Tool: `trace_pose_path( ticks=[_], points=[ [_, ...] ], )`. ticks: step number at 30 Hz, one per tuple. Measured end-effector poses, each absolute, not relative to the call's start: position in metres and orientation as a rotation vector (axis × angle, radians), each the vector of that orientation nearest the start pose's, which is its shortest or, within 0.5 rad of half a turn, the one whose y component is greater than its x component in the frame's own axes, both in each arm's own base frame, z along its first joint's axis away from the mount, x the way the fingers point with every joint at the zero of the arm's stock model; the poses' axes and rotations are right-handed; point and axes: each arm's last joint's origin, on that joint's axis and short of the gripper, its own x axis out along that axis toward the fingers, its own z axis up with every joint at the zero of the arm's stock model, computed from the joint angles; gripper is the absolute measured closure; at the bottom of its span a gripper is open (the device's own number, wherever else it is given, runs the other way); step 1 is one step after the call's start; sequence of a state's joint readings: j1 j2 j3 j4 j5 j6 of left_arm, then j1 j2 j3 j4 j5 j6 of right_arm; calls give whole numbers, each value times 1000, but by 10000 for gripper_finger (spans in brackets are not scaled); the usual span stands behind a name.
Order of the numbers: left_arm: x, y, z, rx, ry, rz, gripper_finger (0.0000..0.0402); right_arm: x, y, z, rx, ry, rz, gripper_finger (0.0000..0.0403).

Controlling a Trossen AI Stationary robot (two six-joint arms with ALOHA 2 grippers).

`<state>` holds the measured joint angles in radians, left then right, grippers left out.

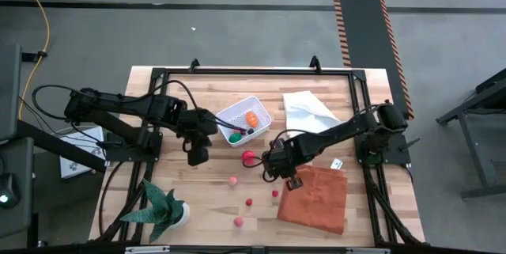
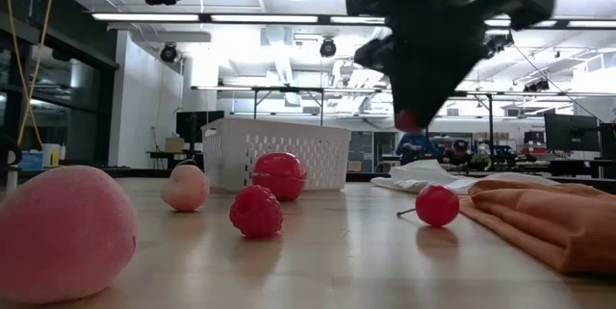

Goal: Pick and placing Produce into tupperware
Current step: Put the top red cherry in the basket

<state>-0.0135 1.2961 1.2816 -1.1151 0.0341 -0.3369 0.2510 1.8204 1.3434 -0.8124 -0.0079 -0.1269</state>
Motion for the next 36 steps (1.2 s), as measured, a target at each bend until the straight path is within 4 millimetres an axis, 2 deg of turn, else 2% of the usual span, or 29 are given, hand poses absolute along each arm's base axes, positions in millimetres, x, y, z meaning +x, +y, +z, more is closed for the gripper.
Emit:
trace_pose_path(
  ticks=[6, 11, 36],
  points=[
    [235, -4, 327, -155, 1131, 49, 399, 348, 70, 222, -219, 1231, 239, 318],
    [235, -4, 326, -111, 1134, 22, 399, 355, 58, 235, -198, 1192, 200, 318],
    [237, -4, 328, -157, 1107, 48, 399, 378, -9, 293, -137, 1018, 53, 318]
  ],
)
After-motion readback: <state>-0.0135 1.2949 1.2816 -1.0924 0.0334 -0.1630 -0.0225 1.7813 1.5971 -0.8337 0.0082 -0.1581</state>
